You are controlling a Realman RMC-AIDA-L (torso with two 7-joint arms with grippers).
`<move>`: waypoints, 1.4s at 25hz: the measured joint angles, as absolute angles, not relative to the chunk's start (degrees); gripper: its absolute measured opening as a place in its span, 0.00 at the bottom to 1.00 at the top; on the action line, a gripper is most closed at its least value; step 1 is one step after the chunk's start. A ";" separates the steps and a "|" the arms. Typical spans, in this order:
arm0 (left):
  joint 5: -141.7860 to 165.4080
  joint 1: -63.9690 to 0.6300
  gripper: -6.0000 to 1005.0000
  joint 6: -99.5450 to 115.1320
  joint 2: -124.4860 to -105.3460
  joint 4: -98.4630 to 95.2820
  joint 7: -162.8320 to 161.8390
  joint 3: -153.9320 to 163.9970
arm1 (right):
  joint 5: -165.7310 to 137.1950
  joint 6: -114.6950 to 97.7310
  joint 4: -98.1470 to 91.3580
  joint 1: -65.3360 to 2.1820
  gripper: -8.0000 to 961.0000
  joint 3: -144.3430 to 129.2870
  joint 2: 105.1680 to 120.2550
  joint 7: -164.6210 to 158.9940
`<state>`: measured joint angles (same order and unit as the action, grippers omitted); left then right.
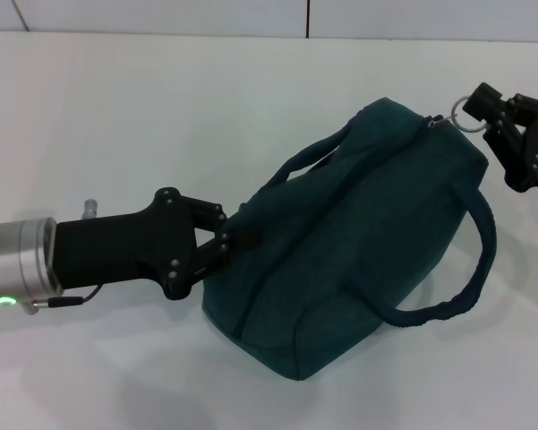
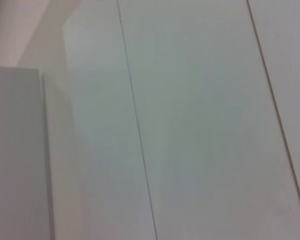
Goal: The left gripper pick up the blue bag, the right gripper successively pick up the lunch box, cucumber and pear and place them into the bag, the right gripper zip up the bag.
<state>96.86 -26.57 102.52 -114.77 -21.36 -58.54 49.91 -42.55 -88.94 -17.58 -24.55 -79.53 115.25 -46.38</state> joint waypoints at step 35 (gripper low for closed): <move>96.92 -26.11 0.05 96.15 -115.40 -22.60 -58.52 44.94 | -46.28 -94.50 -14.41 -19.81 0.03 -76.89 114.70 -45.52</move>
<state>96.92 -26.11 96.15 -115.40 -22.60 -58.52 44.94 -46.28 -94.50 -14.41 -19.81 -76.90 114.70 -45.52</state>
